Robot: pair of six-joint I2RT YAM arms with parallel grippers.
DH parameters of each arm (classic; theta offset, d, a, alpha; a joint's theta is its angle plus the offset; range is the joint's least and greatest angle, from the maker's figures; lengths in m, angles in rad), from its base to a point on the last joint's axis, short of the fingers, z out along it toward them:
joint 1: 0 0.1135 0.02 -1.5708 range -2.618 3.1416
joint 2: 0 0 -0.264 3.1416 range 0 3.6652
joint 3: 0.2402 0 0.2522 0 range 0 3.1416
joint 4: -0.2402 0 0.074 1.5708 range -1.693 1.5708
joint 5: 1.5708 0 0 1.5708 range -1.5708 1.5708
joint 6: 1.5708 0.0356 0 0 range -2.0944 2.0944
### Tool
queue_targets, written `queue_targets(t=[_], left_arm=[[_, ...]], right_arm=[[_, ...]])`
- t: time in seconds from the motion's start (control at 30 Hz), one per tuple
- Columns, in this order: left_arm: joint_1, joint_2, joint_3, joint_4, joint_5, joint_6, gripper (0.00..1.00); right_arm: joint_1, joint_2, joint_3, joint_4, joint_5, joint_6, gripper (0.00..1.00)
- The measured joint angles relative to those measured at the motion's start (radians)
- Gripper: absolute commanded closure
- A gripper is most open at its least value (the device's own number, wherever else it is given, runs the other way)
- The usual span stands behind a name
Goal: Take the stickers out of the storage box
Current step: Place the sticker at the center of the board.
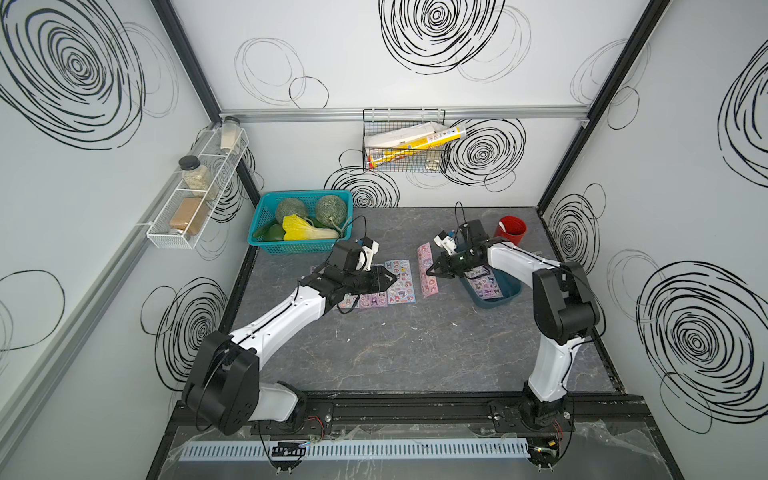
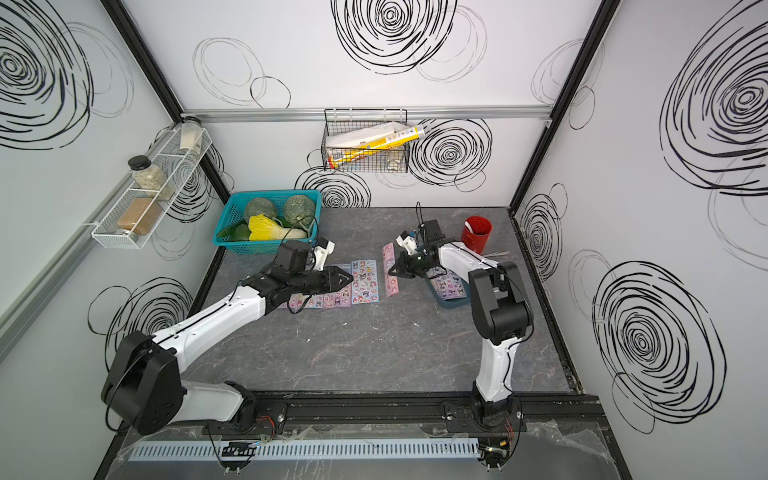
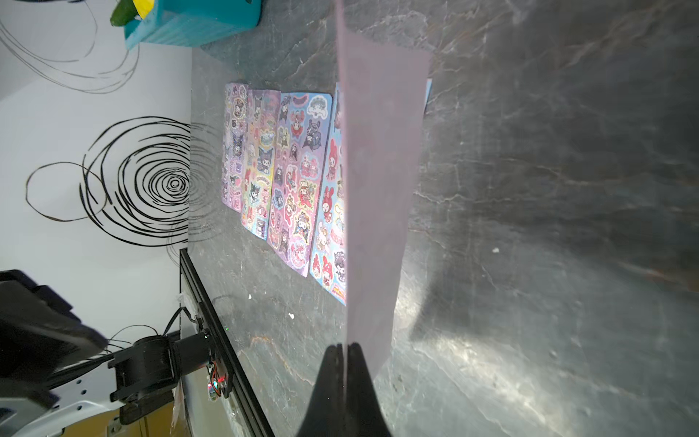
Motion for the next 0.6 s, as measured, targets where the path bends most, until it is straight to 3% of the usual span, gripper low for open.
queue_targets(t=[0.23, 0.6], left_arm=[[0.042, -0.05, -0.036, -0.039, -0.014, 0.029, 0.66], [0.074, -0.075, -0.042, -0.063, -0.017, 0.066, 0.66]], right_arm=[[0.0, 0.127, 0.058, -0.077, 0.05, -0.07, 0.96], [-0.007, 0.155, 0.111, -0.137, 0.157, -0.101, 0.94]])
